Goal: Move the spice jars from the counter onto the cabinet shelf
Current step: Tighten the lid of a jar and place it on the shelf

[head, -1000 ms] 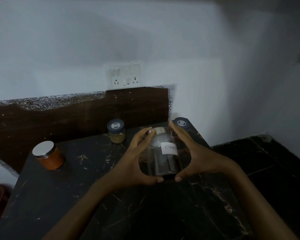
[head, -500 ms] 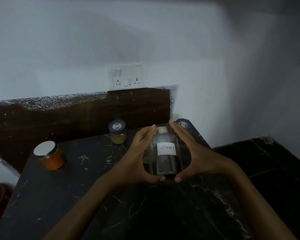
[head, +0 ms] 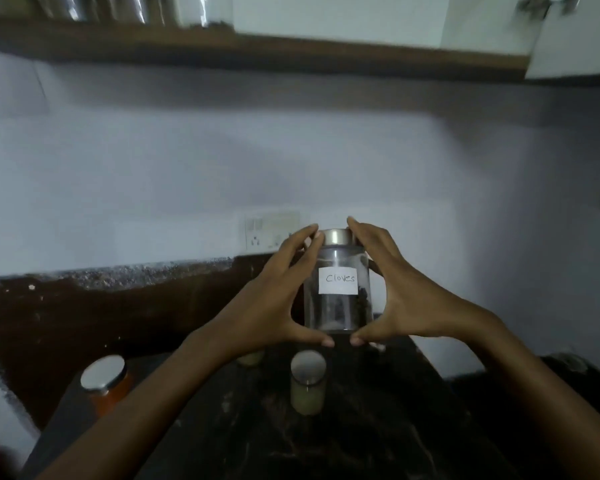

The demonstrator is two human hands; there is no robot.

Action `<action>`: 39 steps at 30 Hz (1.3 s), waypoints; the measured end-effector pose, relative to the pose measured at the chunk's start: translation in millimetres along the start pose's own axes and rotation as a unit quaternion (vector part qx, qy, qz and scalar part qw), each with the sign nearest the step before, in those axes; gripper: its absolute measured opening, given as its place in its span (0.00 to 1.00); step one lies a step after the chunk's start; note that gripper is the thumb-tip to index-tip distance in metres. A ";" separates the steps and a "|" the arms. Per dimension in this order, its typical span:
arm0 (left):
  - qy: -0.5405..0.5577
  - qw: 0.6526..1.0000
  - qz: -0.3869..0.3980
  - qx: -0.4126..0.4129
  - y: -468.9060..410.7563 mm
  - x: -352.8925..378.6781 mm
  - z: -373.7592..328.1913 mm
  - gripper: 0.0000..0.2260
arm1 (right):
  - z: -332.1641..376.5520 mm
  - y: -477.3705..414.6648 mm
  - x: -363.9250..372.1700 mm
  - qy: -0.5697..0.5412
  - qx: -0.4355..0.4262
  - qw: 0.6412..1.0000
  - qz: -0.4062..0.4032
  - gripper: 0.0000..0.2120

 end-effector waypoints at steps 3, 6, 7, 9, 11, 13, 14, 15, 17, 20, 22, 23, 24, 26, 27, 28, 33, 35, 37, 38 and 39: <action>-0.088 0.994 -0.051 0.043 -33.0 -52.1 0.1 0.55 | 32.3 -31.7 -42.6 0.082 -0.055 0.994 -0.049 0.63; -0.186 0.975 -0.100 0.076 -59.3 -100.3 -2.0 0.55 | 65.9 -58.4 -80.4 0.162 -0.103 0.975 -0.109 0.65; -0.214 0.967 -0.112 0.084 -67.2 -115.7 -3.1 0.55 | 76.6 -66.6 -92.2 0.183 -0.116 0.968 -0.129 0.66; -0.257 0.953 -0.131 0.095 -80.4 -143.2 -4.4 0.56 | 94.3 -82.0 -112.7 0.218 -0.134 0.952 -0.166 0.66; -0.286 0.940 -0.146 0.111 -92.8 -167.6 -6.0 0.56 | 111.3 -96.4 -131.1 0.243 -0.151 0.937 -0.199 0.66; -0.303 0.932 -0.157 0.124 -103.8 -191.2 -5.5 0.56 | 127.4 -110.5 -148.4 0.250 -0.170 0.925 -0.229 0.65; -0.304 0.930 -0.162 0.130 -108.0 -202.0 -4.0 0.57 | 135.0 -117.3 -156.0 0.253 -0.180 0.920 -0.240 0.64; -0.301 0.930 -0.167 0.133 -111.5 -212.0 -0.8 0.57 | 142.8 -123.2 -163.2 0.262 -0.188 0.913 -0.251 0.63; -0.289 0.934 -0.176 0.112 -117.4 -227.8 14.3 0.58 | 154.2 -134.5 -177.7 0.277 -0.196 0.901 -0.271 0.63; -0.321 0.931 -0.169 0.033 -126.7 -239.3 53.1 0.55 | 167.4 -154.3 -193.8 0.281 -0.195 0.894 -0.290 0.63; -0.363 0.919 -0.152 -0.028 -134.2 -238.4 79.8 0.52 | 172.6 -169.8 -201.0 0.292 -0.187 0.888 -0.302 0.62; -0.379 0.912 -0.147 -0.047 -137.0 -236.8 89.8 0.50 | 174.5 -178.1 -203.5 0.294 -0.182 0.886 -0.308 0.62; -0.389 0.907 -0.146 -0.060 -139.5 -234.8 98.7 0.48 | 175.7 -186.5 -205.8 0.293 -0.178 0.886 -0.312 0.62; -0.394 0.903 -0.152 -0.076 -141.7 -229.3 115.9 0.46 | 175.0 -204.3 -208.6 0.286 -0.162 0.891 -0.313 0.62; -0.403 0.898 -0.159 -0.077 -141.5 -226.5 124.1 0.45 | 174.0 -213.7 -209.0 0.286 -0.154 0.894 -0.311 0.62; -0.422 0.888 -0.167 -0.074 -140.8 -223.5 130.8 0.44 | 172.9 -223.0 -208.5 0.288 -0.148 0.895 -0.308 0.62; -0.477 0.856 -0.188 -0.059 -140.1 -214.8 145.7 0.43 | 160.4 -262.9 -205.6 0.297 -0.130 0.905 -0.274 0.63; -0.487 0.850 -0.194 -0.054 -141.1 -214.7 146.7 0.44 | 154.2 -273.0 -206.5 0.287 -0.119 0.912 -0.267 0.63; -0.487 0.849 -0.196 -0.052 -141.7 -214.8 147.6 0.44 | 150.4 -279.3 -205.6 0.265 -0.118 0.922 -0.258 0.64; -0.486 0.850 -0.197 -0.053 -141.8 -214.4 148.4 0.44 | 149.4 -282.2 -204.8 0.255 -0.122 0.925 -0.255 0.64; -0.487 0.849 -0.197 -0.053 -141.8 -214.2 148.8 0.44 | 149.2 -284.1 -203.8 0.248 -0.124 0.927 -0.254 0.64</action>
Point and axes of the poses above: each hand's wrist, its own y-axis away from the middle knuckle, its own x-axis out of the palm, z = x × y, the point moved 7 cm from there along -y, towards the middle knuckle, and after that the axes turned 5 degrees about x, right-handed, at the moved point
